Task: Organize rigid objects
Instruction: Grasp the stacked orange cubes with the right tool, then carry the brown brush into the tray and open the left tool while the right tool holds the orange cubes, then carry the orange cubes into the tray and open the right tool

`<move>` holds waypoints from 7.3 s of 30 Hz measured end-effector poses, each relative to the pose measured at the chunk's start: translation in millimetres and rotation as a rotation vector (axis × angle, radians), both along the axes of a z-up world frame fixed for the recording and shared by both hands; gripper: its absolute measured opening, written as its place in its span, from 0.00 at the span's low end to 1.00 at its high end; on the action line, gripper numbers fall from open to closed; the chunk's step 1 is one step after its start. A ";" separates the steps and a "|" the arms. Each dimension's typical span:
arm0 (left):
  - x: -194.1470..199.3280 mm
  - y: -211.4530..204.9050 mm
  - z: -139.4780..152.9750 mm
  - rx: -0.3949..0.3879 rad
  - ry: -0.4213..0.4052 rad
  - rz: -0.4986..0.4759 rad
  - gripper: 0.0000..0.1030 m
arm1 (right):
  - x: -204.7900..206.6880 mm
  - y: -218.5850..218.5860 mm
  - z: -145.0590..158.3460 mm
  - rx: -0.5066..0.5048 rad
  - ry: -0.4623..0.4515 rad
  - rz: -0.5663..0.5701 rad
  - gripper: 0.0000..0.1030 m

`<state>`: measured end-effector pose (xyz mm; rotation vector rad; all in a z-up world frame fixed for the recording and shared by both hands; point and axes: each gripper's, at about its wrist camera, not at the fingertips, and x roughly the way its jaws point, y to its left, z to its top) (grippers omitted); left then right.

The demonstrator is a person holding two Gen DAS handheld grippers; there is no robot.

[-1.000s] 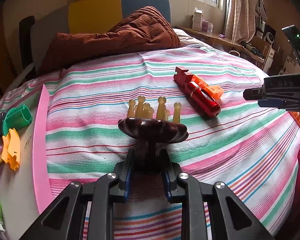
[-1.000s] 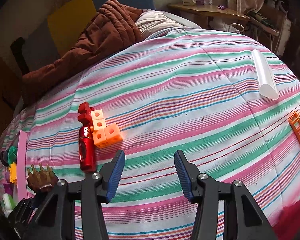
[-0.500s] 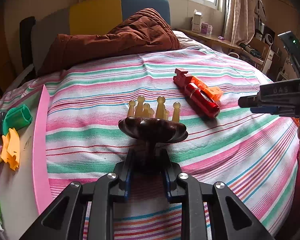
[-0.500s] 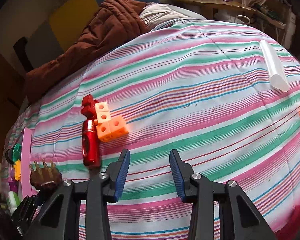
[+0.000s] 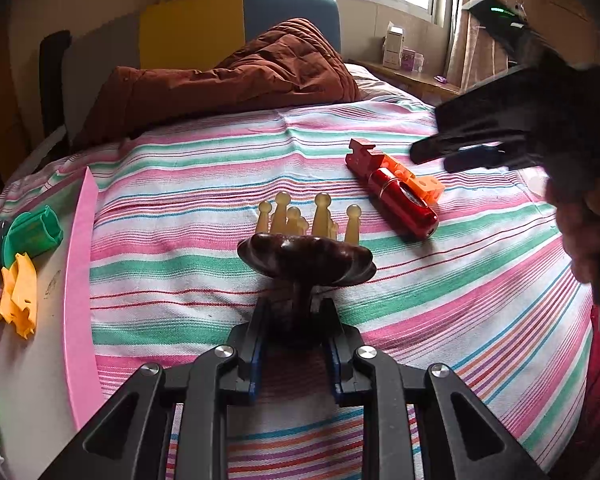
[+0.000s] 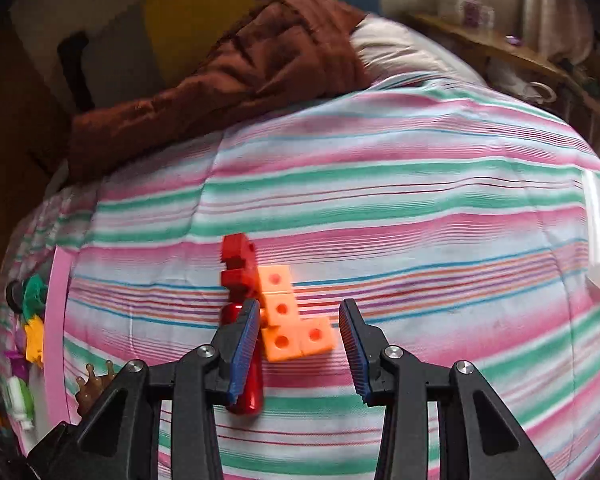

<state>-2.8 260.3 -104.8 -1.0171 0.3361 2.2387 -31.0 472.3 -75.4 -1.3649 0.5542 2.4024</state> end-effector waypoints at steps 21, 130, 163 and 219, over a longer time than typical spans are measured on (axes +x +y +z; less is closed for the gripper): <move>0.4 0.5 -0.6 0.003 0.006 -0.001 0.23 | 90.5 8.2 -24.7 -0.145 0.007 -0.016 0.26; 10.7 -198.5 79.8 0.093 -0.042 0.261 0.21 | 77.4 -7.3 -26.1 0.047 -0.020 0.050 0.23; -9.5 -240.2 48.6 0.079 -0.047 0.345 0.31 | 76.4 -6.1 -25.9 0.046 -0.025 0.052 0.23; -3.3 -286.6 77.0 0.103 -0.006 0.539 0.41 | 20.1 -262.9 27.3 -0.169 0.194 0.488 0.23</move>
